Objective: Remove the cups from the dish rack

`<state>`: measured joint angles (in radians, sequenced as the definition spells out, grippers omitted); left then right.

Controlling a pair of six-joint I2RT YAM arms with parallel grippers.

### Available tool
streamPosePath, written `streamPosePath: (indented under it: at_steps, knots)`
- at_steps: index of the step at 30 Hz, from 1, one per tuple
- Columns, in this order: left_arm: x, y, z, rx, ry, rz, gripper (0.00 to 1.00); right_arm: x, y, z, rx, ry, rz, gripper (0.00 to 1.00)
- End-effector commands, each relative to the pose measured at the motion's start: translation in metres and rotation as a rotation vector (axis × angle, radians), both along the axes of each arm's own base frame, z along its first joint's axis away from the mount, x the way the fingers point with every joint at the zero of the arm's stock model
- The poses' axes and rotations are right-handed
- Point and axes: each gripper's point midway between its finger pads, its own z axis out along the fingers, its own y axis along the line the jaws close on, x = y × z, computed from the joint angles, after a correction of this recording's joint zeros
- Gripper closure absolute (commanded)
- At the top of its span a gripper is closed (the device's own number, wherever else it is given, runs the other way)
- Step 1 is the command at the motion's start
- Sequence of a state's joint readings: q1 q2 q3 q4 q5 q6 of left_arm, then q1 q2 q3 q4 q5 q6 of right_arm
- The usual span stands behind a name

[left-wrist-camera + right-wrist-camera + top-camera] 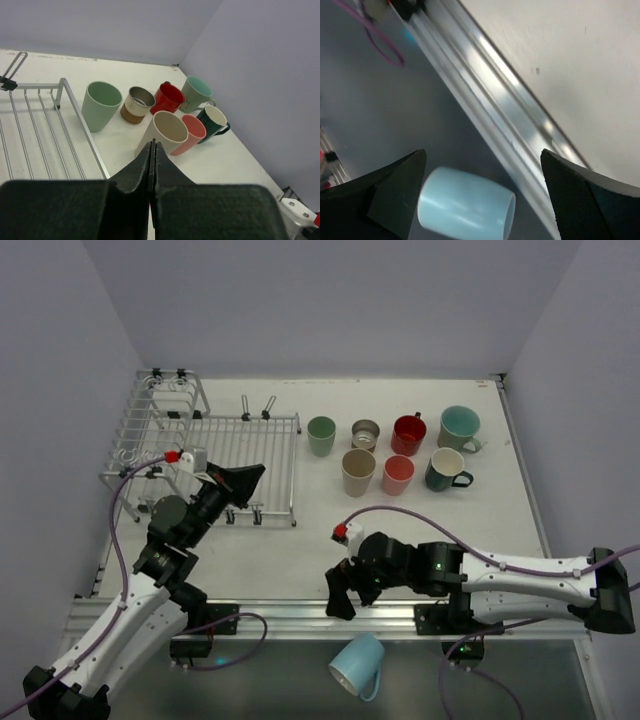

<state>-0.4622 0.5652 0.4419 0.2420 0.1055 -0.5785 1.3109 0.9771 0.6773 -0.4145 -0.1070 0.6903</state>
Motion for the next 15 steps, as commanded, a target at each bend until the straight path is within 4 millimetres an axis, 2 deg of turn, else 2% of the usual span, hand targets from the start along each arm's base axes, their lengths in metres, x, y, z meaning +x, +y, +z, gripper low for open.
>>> streamPosePath:
  at_steps: [1, 2, 4, 5, 6, 8, 10, 12, 14, 15]
  knots:
    - [-0.014, -0.007, 0.008, 0.057, -0.026, -0.074, 1.00, -0.013, -0.055, -0.022, -0.243, 0.036, -0.137, 0.01]
    - [-0.015, -0.007, 0.009, 0.057, -0.026, -0.075, 1.00, -0.018, -0.072, -0.031, -0.312, 0.058, -0.162, 0.01]
    - [-0.017, -0.007, 0.005, 0.064, -0.009, -0.083, 1.00, -0.029, -0.092, -0.038, -0.391, 0.113, -0.238, 0.01]
    - [-0.019, -0.007, 0.007, 0.062, -0.015, -0.086, 1.00, -0.033, -0.098, -0.038, -0.414, 0.120, -0.250, 0.01]
    - [-0.021, -0.006, 0.006, 0.066, -0.013, -0.086, 1.00, -0.047, -0.101, -0.035, -0.419, 0.118, -0.205, 0.01]
    - [-0.021, -0.003, 0.005, 0.076, -0.014, -0.075, 1.00, -0.067, -0.096, -0.026, -0.381, 0.138, -0.135, 0.01]
    - [-0.024, -0.006, 0.001, 0.093, -0.004, -0.098, 0.98, -0.095, -0.087, -0.017, -0.326, 0.150, 0.022, 0.01]
    - [-0.027, -0.010, -0.001, 0.094, 0.003, -0.129, 0.96, -0.105, -0.088, -0.021, -0.347, 0.151, 0.077, 0.01]
    - [-0.036, -0.018, -0.002, 0.096, 0.002, -0.197, 0.92, -0.107, -0.090, -0.035, -0.394, 0.132, 0.112, 0.01]
    - [-0.040, -0.021, -0.002, 0.099, 0.004, -0.224, 0.87, -0.109, -0.091, -0.038, -0.400, 0.125, 0.125, 0.01]
